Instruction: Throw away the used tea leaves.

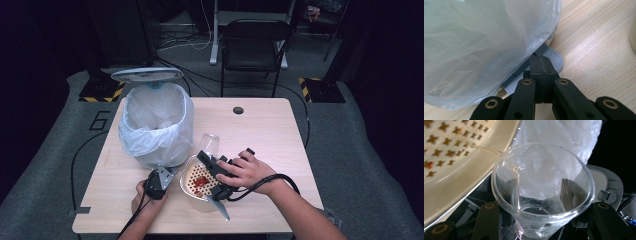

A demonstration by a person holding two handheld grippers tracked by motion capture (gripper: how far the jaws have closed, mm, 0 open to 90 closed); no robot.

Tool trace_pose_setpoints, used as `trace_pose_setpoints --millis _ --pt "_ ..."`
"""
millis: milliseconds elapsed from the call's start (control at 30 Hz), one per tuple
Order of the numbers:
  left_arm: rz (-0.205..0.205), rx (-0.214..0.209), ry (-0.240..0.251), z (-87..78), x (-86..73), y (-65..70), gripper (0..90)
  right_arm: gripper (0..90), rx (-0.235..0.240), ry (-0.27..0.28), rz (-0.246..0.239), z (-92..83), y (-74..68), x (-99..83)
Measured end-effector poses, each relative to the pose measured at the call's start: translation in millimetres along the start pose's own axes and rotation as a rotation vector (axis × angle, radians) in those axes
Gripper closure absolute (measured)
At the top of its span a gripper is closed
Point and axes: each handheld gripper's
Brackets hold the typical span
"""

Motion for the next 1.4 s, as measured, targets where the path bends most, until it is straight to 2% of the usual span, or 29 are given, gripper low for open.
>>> trace_pose_setpoints --millis 67,133,167,333,367,600,733,833,933,967,1000,1033,1133,1167,1200,1367,1400 --pt "-0.001 -0.001 -0.001 -0.1 0.1 0.0 89.9 48.4 -0.01 0.0 -0.015 0.3 4.3 -1.0" --pt "0.0 0.0 -0.001 -0.1 0.1 0.0 90.0 48.4 -0.009 0.001 -0.005 0.2 5.4 -1.7" --pt "0.0 0.0 -0.001 -0.1 0.1 0.0 90.0 48.4 -0.012 0.002 -0.016 0.2 6.3 -1.8" --pt "0.002 0.001 -0.002 -0.2 0.2 -0.3 89.9 48.5 -0.013 0.004 -0.014 -0.6 7.9 -3.2" --pt "0.017 0.002 -0.003 -0.4 0.5 -1.4 90.0 48.4 -0.014 0.005 -0.013 -0.7 8.0 -3.5" --pt "0.017 0.003 -0.003 -0.4 0.5 -1.3 90.0 48.4 -0.022 0.009 -0.019 -2.5 12.3 -5.8" --pt "0.015 0.005 -0.002 -0.2 0.4 -1.1 90.0 48.4 -0.016 0.009 -0.033 -5.4 17.4 -7.9" --pt "0.015 0.004 -0.002 -0.3 0.5 -1.3 89.9 48.3 0.007 0.024 -0.052 -6.7 21.4 -9.3" --pt "0.015 0.004 -0.002 -0.3 0.5 -1.3 89.9 48.3 -0.028 0.04 -0.033 -6.1 20.8 -8.9" --pt "0.015 0.003 -0.003 -0.3 0.5 -1.3 89.9 48.3 0.007 0.031 -0.077 -7.3 24.2 -9.3" --pt "0.019 0.018 0.005 0.3 0.0 -0.5 90.0 48.3 0.017 0.03 -0.091 -7.8 25.3 -9.6" --pt "0.013 -0.008 -0.013 -0.8 1.0 -1.9 90.0 48.3 0.005 0.023 -0.091 -9.0 26.1 -10.2" --pt "0.012 -0.008 -0.012 -0.8 1.0 -1.9 90.0 48.3 0.011 0.03 -0.082 -9.3 27.2 -11.1" --pt "0.015 -0.007 -0.012 -0.8 1.0 -2.2 90.0 48.3 -0.002 0.024 -0.079 -10.1 27.1 -11.4" --pt "0.016 -0.007 -0.012 -0.8 1.0 -2.1 90.0 48.3 0.015 0.03 -0.101 -10.6 29.0 -11.9" --pt "0.015 -0.006 -0.012 -0.8 1.0 -2.2 89.9 48.3 0.017 0.04 -0.097 -12.1 31.2 -13.3" --pt "0.015 -0.006 -0.012 -0.8 1.0 -2.1 89.9 48.3 0.018 0.039 -0.114 -13.2 33.7 -13.7"
Point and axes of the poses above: each handheld gripper's, and its own axes: z roughly forward along the jaws, x roughly out of its top, y roughly to its right, and after that the axes turned 15 degrees about y, right-handed
